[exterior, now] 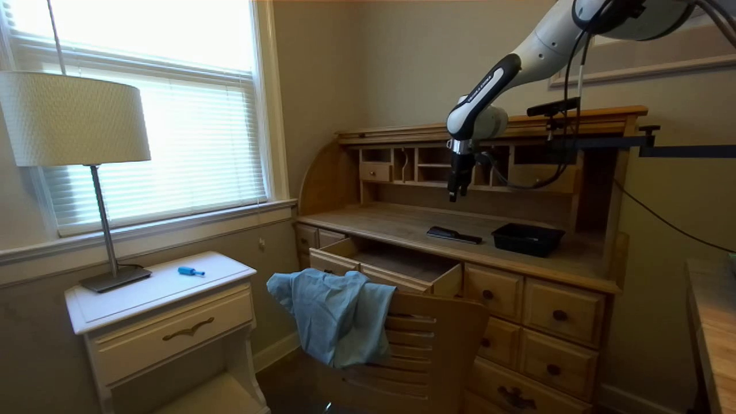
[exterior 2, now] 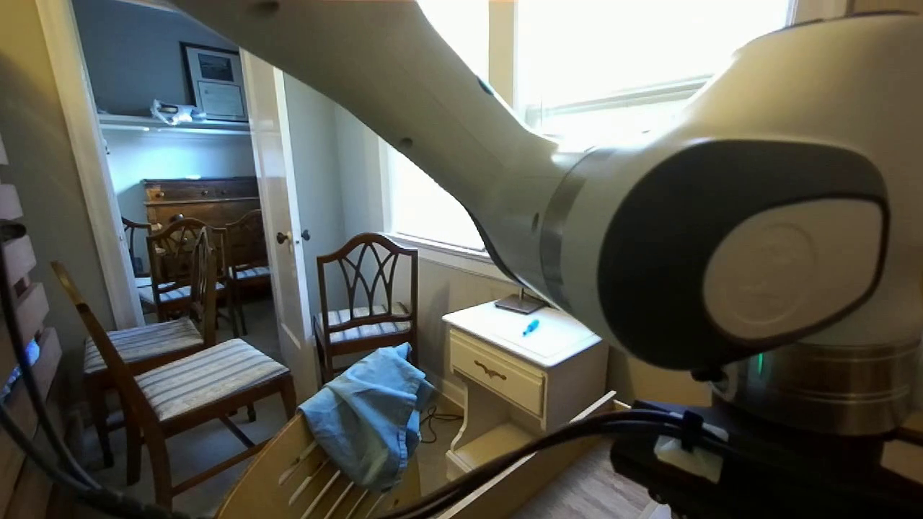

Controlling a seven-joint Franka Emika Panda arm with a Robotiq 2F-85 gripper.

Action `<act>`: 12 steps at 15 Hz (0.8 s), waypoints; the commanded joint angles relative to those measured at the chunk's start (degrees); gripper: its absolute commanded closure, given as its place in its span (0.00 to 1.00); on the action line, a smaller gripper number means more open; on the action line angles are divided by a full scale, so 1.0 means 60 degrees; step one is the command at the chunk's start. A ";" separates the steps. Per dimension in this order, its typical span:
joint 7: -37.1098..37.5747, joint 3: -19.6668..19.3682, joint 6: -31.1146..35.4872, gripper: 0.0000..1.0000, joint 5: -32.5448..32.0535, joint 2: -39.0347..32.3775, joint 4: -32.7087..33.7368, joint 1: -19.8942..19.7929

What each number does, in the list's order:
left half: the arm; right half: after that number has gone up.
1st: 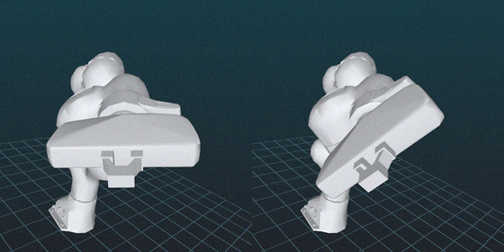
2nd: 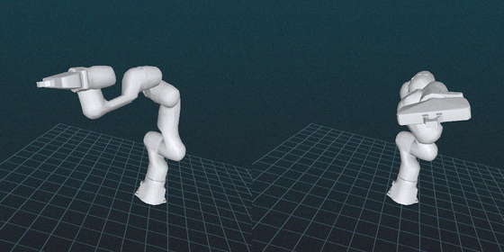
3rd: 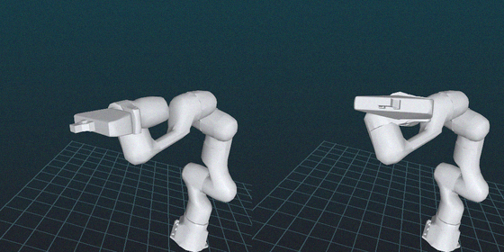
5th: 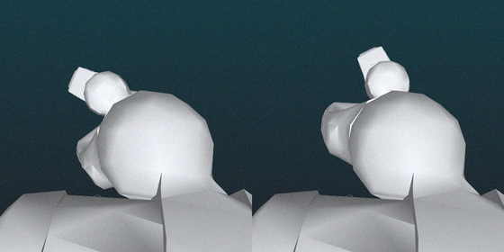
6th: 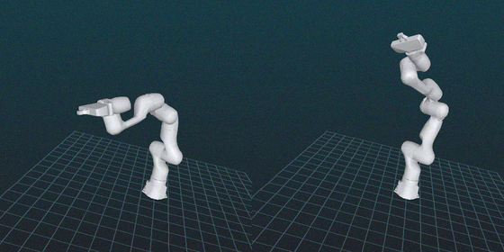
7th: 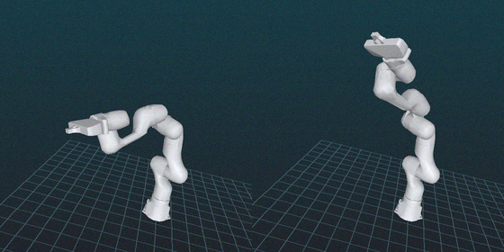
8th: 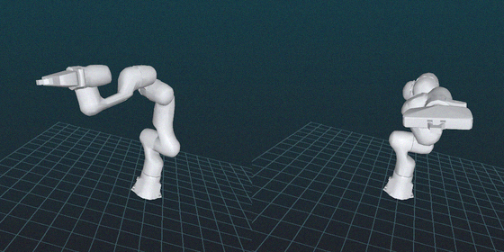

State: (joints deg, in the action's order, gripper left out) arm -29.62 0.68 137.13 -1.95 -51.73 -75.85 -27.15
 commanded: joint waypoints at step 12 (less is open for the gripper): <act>0.2007 -0.0409 -0.0325 0.00 0.0432 -0.0895 0.0873 0.0396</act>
State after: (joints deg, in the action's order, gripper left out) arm -18.68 -1.65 134.94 -1.75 -54.49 -73.19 -25.45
